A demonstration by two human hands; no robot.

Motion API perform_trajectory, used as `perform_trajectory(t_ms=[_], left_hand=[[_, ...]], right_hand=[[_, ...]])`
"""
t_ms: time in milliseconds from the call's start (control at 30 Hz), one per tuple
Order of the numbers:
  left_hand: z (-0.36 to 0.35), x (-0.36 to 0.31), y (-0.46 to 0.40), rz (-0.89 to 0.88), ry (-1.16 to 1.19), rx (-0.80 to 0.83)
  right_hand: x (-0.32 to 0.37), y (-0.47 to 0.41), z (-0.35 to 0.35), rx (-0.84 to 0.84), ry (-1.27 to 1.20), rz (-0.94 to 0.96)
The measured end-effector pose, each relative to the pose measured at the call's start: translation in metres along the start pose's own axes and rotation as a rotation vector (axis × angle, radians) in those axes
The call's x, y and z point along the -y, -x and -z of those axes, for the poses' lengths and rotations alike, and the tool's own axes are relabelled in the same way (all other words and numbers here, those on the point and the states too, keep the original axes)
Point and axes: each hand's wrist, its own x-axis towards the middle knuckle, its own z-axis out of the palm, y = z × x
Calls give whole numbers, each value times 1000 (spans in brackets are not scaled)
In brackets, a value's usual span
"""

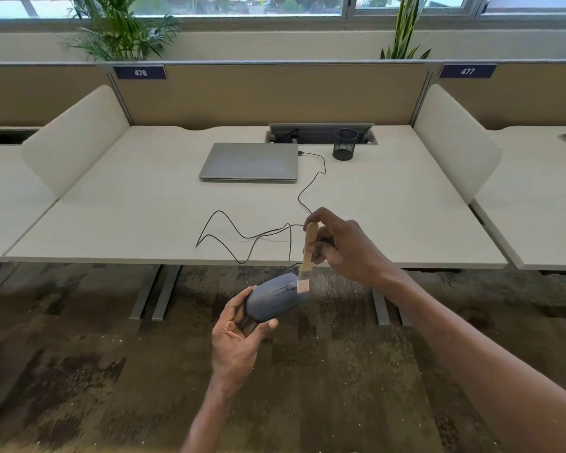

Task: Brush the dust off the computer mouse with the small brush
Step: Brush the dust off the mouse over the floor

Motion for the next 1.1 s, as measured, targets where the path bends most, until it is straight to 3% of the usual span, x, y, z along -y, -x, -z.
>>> perform_trajectory(t_ms=[233,467,633,833,1100], left_hand=[[1,-1,3,18,-1,5],[0,2,3,11,-32,15],[-1,1,2,9,-31,20],[0,2,3,22,-30,9],[-4,4,2,14,-28,20]], right_hand=[[-1,-2,-6,-196,-23,27],[21,-4,-15,-163,-79,40],[36,-3,-24,-44,25,78],[45,-9,-20,-165,160,71],[59,-18,-42,-53,202,95]])
